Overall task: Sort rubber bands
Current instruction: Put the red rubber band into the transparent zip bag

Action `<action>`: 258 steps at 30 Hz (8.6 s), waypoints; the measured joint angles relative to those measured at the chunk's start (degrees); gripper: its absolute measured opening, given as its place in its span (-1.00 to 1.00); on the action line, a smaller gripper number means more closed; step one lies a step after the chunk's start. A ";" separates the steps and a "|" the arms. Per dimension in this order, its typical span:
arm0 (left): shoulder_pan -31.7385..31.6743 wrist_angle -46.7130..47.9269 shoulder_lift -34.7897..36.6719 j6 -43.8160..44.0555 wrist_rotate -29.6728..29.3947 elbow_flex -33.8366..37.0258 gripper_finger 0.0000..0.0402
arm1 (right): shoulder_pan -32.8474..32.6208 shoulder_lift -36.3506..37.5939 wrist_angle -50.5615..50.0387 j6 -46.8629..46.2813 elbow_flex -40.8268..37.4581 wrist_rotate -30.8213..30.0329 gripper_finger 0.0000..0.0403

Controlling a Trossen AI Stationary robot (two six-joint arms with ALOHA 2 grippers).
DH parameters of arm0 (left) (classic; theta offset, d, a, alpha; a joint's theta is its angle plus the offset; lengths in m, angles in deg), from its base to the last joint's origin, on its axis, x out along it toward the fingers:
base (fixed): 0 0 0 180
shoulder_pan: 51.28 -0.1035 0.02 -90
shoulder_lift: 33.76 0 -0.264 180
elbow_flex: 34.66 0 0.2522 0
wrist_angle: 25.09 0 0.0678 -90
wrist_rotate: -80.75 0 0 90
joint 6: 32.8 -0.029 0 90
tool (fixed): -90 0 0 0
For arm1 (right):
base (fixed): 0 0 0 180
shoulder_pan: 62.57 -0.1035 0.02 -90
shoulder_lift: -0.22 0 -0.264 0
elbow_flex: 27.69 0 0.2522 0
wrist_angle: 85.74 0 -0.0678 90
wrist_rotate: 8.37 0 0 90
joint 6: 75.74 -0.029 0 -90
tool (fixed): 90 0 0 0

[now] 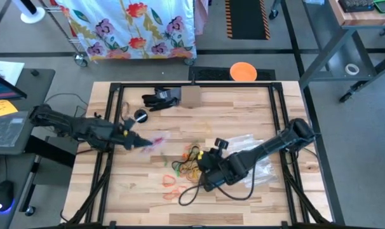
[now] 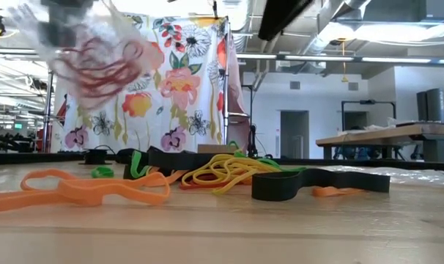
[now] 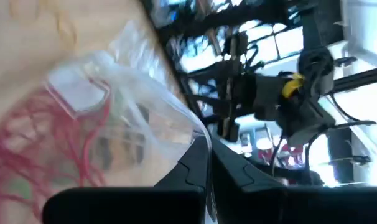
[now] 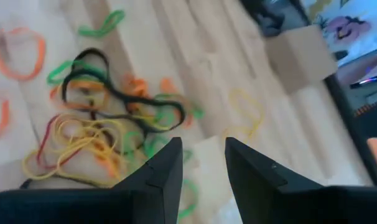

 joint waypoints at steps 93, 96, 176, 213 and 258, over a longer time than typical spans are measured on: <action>5.88 5.32 -1.44 -12.17 -6.68 -0.08 -1.00 | 1.77 15.88 42.04 29.97 -18.44 17.25 -1.00; 5.89 5.32 -1.44 -12.18 -6.70 -0.08 -1.00 | 2.07 14.88 39.42 25.93 -18.57 4.59 -1.00; 5.85 5.25 -1.84 -10.63 -6.74 -0.08 -1.00 | 7.70 -7.63 48.43 23.83 -19.35 28.72 -0.69; 5.86 5.31 -1.82 -11.72 -6.78 -0.08 -1.00 | 7.64 -7.58 54.68 23.98 -19.38 25.23 -0.23; 5.92 5.31 -1.82 -11.64 -6.63 -0.05 -1.00 | 9.84 -10.29 55.99 28.24 -19.97 28.04 -0.38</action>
